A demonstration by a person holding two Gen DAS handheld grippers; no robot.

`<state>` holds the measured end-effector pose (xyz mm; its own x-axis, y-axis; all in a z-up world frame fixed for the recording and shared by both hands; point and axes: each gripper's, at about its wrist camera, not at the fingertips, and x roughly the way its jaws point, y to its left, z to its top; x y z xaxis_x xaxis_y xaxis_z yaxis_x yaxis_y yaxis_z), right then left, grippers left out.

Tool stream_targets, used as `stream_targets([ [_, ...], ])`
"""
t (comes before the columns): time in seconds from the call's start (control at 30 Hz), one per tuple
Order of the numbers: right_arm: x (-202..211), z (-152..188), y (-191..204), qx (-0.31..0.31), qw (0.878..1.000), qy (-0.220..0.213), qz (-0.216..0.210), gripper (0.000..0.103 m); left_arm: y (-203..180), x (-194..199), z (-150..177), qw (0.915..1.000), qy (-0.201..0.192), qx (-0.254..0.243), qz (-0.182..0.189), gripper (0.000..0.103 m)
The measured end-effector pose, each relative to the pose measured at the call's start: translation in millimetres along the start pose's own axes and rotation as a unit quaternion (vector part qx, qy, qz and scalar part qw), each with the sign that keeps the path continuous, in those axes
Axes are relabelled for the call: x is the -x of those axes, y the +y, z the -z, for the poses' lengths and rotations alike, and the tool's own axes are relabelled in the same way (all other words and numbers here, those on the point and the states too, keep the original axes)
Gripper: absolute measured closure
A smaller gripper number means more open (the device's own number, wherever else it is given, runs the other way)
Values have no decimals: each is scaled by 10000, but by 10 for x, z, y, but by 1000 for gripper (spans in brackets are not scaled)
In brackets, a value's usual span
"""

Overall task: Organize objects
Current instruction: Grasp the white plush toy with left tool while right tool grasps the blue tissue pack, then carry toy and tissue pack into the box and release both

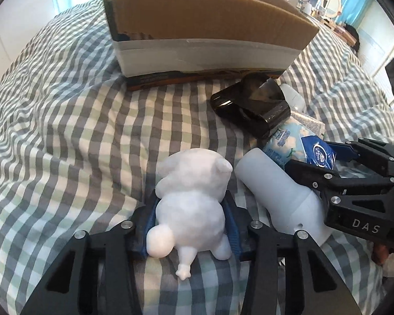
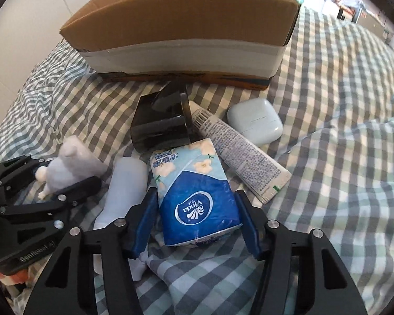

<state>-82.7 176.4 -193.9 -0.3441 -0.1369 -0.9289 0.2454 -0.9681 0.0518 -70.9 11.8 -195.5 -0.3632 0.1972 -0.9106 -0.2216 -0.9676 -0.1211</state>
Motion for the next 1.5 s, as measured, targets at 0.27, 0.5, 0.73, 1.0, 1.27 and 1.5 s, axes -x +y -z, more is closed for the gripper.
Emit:
stream_targets([
  [0.27, 316, 109, -2, 158, 9990, -321, 259, 46, -10, 218, 58, 10000, -57, -3, -55, 58],
  [0.5, 631, 208, 58, 328, 9967, -560, 490, 46, -66, 438, 155, 9997, -228, -54, -81, 58],
  [0.73, 886, 199, 206, 356, 9949, -769, 551, 46, -155, 678, 165, 9988, -419, -215, -163, 58],
  [1.0, 1108, 176, 319, 370, 9923, -1020, 602, 46, -150, 1053, -45, 9960, -870, -190, -107, 58],
  [1.27, 1459, -100, 316, 470, 9871, -1358, 702, 46, -147, 1394, -496, 9909, -1304, -310, -78, 58],
  [1.5, 1674, -633, 250, 397, 9822, -1727, 624, 46, -71, 1586, -1080, 9856, -1646, -360, -163, 58],
])
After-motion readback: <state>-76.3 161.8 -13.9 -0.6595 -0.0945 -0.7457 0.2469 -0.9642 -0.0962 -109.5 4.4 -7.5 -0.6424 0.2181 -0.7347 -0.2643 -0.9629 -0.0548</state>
